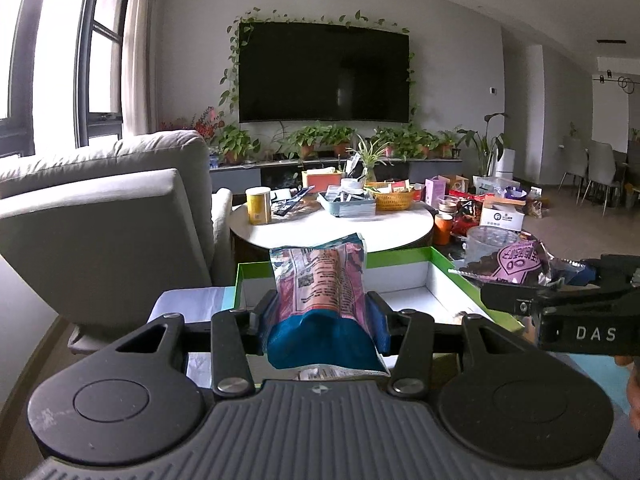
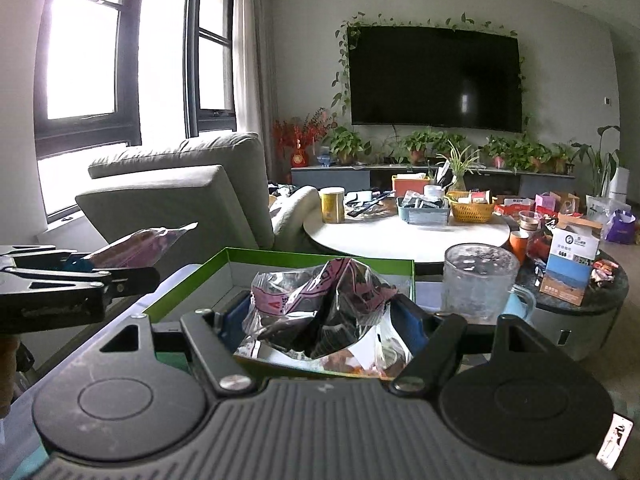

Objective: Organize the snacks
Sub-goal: 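Carry both packs into the green box and open both tools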

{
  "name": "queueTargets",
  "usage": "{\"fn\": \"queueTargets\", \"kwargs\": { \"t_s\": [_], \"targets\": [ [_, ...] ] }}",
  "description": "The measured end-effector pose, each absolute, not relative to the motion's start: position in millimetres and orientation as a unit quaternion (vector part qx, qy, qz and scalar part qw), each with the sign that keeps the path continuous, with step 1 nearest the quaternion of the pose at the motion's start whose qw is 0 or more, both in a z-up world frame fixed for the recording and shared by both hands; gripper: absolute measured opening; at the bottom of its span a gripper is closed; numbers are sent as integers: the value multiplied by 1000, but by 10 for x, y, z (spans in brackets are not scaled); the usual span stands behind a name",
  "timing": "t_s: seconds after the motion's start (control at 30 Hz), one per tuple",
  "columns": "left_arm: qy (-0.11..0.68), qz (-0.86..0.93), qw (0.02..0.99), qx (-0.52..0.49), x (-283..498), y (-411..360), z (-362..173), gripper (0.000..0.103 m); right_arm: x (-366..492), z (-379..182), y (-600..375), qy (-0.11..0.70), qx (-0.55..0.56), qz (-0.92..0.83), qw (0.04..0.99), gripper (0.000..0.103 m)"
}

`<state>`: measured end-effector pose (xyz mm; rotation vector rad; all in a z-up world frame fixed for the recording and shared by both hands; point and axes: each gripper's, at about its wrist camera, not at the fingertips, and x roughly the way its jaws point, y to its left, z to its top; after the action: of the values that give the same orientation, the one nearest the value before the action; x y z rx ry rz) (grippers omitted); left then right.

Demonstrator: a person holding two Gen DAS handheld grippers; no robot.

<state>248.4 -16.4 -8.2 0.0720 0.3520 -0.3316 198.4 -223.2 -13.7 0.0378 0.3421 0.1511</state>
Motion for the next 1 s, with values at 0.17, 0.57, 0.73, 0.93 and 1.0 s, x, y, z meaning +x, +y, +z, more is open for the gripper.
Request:
{"fn": "queueTargets", "kwargs": {
  "t_s": [0.17, 0.57, 0.73, 0.93, 1.0],
  "targets": [
    [195, -160, 967, 35, 2740, -208, -239, 43, 2169, -214, -2186, 176, 15, 81, 981, 61],
    [230, -153, 960, 38, 3122, -244, -498, 46, 2496, -438, -2118, 206, 16, 91, 974, 61],
    [249, -147, 956, 51, 3146, -248, -583, 55, 2547, -488, -2075, 219, 8, 99, 971, 61],
    [249, -145, 956, 54, 3034, -218, -568, 54, 2471, -462, -2134, 213, 12, 86, 973, 62],
    [250, -142, 956, 55, 2981, -188, -547, 54, 2424, -438, -2181, 215, 25, 85, 973, 62]
  ]
}}
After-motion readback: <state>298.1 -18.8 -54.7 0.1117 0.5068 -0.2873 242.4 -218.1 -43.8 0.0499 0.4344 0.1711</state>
